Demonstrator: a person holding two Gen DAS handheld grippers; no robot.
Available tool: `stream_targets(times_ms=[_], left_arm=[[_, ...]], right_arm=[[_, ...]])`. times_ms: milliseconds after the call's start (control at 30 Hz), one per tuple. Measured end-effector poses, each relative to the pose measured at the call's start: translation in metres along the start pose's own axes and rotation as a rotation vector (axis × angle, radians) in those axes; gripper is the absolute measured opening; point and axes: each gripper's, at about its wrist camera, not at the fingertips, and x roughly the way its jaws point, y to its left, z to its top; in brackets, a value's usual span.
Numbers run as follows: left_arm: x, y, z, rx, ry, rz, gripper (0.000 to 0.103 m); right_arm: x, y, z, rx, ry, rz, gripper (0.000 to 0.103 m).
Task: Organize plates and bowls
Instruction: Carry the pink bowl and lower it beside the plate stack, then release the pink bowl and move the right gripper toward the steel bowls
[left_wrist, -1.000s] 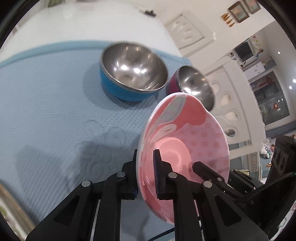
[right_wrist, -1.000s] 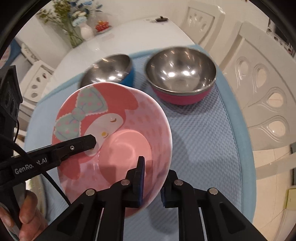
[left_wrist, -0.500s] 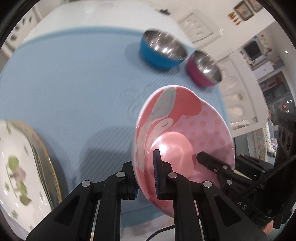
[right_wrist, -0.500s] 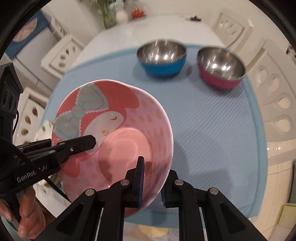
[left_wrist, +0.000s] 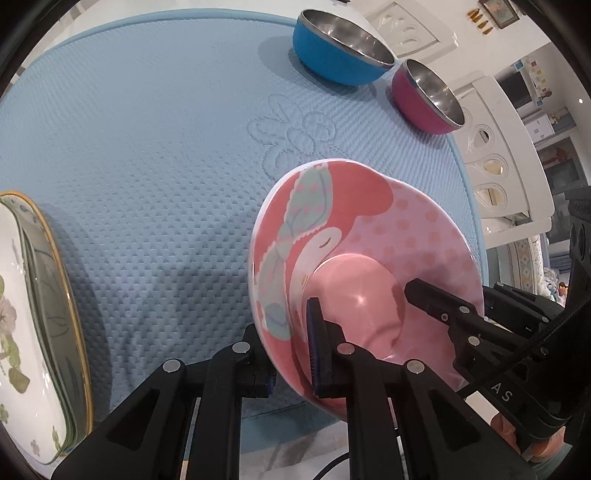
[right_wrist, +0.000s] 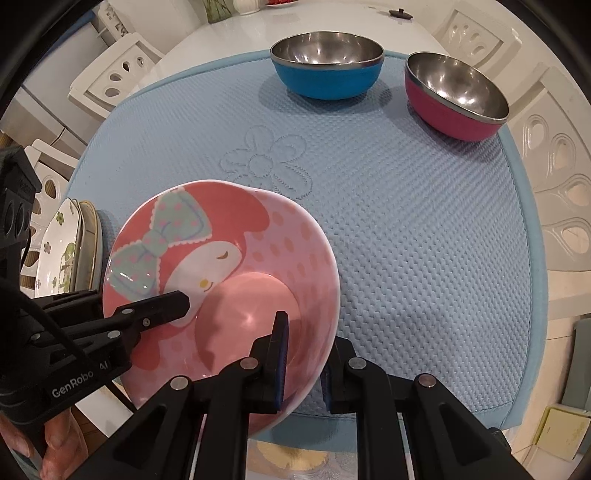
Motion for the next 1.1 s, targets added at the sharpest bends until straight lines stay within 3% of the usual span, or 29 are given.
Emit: stream_targets(times_ms=[500,633,867,1000,1100], left_arm=[[-0.006,0.000,-0.009,0.006,0.025,-0.009,0.014],[-0.020,-0.005,-0.012,0.043,0.004,0.057,0.016],[-0.061,-0.031,0.000,0.150,-0.113,0.214,0.016],[-0.089,-0.046,0.017,0.218,-0.181,0.253,0.017],[-0.111,-0.062,0.042,0.288,-0.244,0.263,0.036]], right_arm=[[-0.015,-0.018,0.001,0.016,0.003,0.076,0.014],[-0.029,-0.022,-0.001,0.016,-0.020,0.102,0.014],[-0.046,-0.026,0.001,0.014,-0.048,0.129,0.014],[-0.074,-0.029,0.007,0.021,-0.142,0.167,0.014],[-0.103,-0.034,0.023,0.045,-0.268,0.176,0.016]])
